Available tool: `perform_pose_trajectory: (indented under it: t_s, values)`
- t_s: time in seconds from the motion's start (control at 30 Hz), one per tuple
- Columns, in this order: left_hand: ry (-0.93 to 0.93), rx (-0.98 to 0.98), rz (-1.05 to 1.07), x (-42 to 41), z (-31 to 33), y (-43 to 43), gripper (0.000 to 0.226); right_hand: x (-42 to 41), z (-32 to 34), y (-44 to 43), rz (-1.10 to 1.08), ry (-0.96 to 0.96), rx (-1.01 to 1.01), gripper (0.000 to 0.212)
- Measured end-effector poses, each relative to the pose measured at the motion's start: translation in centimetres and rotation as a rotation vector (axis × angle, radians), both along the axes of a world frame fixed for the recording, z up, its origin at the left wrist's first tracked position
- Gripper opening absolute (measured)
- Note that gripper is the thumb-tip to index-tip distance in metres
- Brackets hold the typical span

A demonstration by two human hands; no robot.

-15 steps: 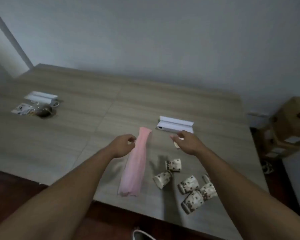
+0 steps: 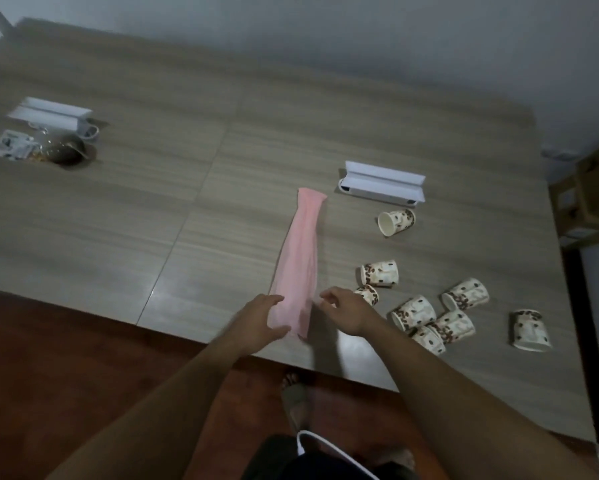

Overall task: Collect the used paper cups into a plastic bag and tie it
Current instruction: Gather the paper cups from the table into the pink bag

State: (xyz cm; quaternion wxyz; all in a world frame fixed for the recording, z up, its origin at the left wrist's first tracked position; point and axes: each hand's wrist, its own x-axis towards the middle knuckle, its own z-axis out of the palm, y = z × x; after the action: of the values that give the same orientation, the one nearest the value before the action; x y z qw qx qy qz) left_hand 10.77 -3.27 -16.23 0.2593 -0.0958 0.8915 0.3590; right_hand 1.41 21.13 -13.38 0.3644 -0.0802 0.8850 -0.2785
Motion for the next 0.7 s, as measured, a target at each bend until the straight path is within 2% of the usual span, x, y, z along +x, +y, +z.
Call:
perform_pose_trajectory:
  t_s: [0.07,0.17,0.27,0.37,0.43,0.53,0.63,0.7]
  values:
    - [-0.02,-0.031,-0.016,0.7,-1.4,0.6,0.105,1.3,-1.4,-0.8,0.021,-0.038,0.013,0.036]
    - [0.049,-0.165,-0.085,1.4,-3.1,1.2,0.105,2.8,-2.5,-1.7,0.022,-0.098,0.005,0.037]
    - [0.145,-0.254,-0.101,1.6,-5.2,1.2,0.071,3.5,-3.6,-2.3,0.008,-0.144,-0.016,0.041]
    - [0.251,-0.213,-0.067,1.2,-7.2,1.1,0.027,3.8,-4.2,-2.3,-0.008,-0.173,-0.02,0.041]
    - [0.3,-0.117,-0.02,0.7,-7.3,1.2,0.016,3.7,-4.5,-2.1,-0.002,-0.17,-0.018,0.041]
    - [0.196,0.123,0.139,-0.8,-4.7,2.0,0.004,3.1,-4.4,-1.5,0.029,-0.165,-0.037,0.049]
    - [0.086,0.387,0.338,-3.0,-3.1,3.0,0.01,2.7,-3.5,-1.0,0.026,-0.141,-0.077,0.065]
    - [0.024,0.514,0.424,-4.3,-1.7,3.7,0.006,2.3,-3.0,-0.7,-0.048,-0.076,-0.12,0.052]
